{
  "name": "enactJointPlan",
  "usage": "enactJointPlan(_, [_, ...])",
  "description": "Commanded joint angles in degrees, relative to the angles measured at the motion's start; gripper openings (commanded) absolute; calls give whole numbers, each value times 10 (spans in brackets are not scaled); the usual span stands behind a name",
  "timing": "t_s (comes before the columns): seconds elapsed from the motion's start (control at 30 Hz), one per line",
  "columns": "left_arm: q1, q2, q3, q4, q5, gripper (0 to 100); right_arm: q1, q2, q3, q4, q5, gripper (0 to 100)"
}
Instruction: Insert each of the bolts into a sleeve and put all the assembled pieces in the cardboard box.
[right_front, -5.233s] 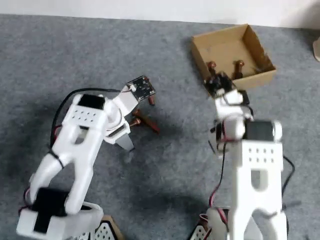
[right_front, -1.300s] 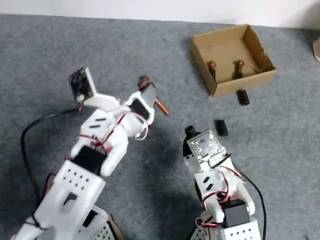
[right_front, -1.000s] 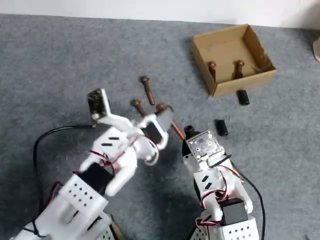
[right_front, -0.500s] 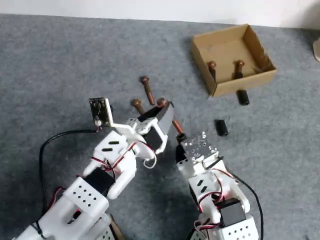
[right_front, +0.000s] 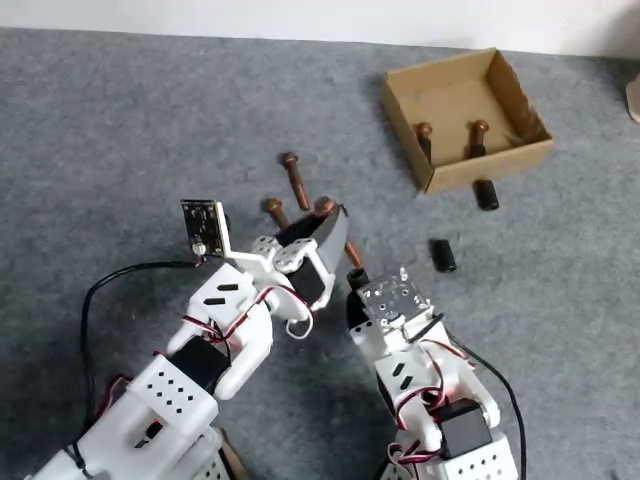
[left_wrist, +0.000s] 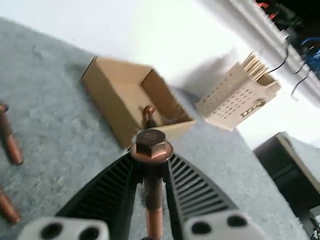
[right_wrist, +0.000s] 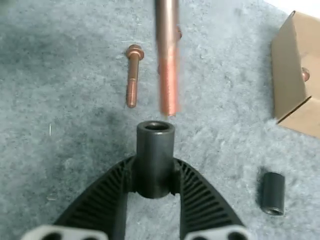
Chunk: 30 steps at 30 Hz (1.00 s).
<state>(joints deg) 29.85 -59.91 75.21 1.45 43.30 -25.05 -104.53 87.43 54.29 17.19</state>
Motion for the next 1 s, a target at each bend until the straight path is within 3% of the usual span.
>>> enactJointPlan(0.0, [10,-14,-3,7,-3,6,-6,-8,-42,0,-3,5])
enactJointPlan(0.5, [87,-17,-7,68,-7,7,-4,-8,-46,1,-3,5])
enactJointPlan(0.6, [107,-18,-7,69,-73,25,24,-8,-63,2,-3,5])
enactJointPlan(0.7, [132,-15,-3,69,-120,158,46,-8,-80,2,-4,5])
enactJointPlan(0.87, [134,-14,11,70,-76,465,51,-8,-81,2,-4,5])
enactJointPlan(0.97, [131,-14,12,73,-68,549,52,-8,-81,1,-2,5])
